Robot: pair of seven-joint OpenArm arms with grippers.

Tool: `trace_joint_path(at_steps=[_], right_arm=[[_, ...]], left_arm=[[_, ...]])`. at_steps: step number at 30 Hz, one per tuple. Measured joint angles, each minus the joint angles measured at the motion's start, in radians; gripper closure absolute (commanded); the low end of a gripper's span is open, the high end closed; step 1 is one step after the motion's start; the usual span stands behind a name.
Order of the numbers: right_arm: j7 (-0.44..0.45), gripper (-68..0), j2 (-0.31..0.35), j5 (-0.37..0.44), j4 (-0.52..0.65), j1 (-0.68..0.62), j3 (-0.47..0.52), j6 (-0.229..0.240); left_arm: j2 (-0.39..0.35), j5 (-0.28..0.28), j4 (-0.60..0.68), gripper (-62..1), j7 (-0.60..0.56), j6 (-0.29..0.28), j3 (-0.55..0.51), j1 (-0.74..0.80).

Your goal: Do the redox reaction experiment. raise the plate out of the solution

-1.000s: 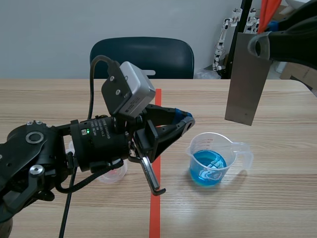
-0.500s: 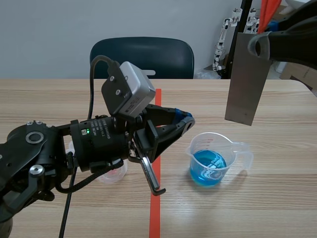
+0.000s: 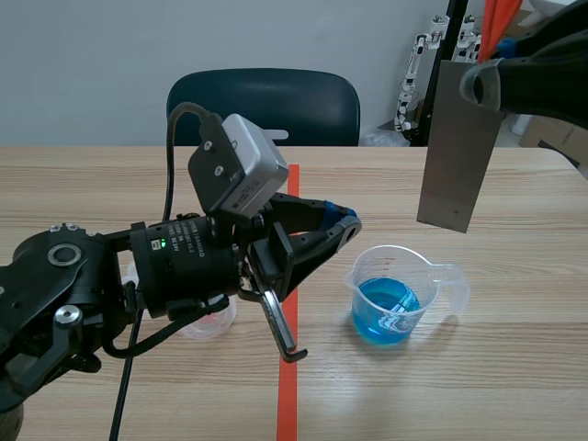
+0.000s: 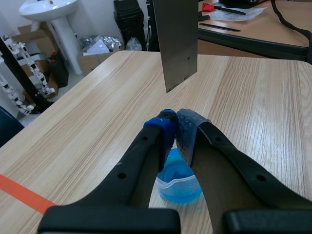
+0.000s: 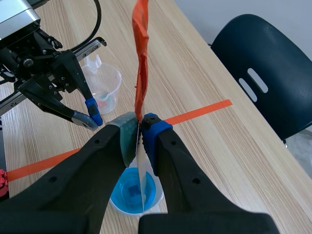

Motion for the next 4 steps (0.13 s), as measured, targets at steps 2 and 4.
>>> trace_joint_path(at_steps=[2, 4], right_arm=[[0.000, -0.6, 0.000, 0.000, 0.000, 0.000, 0.000, 0.000], [0.000, -0.6, 0.000, 0.000, 0.000, 0.000, 0.000, 0.000]], left_arm=[[0.000, 0.000, 0.000, -4.1, 0.000, 0.000, 0.000, 0.000], [0.000, 0.000, 0.000, -4.1, 0.000, 0.000, 0.000, 0.000]])
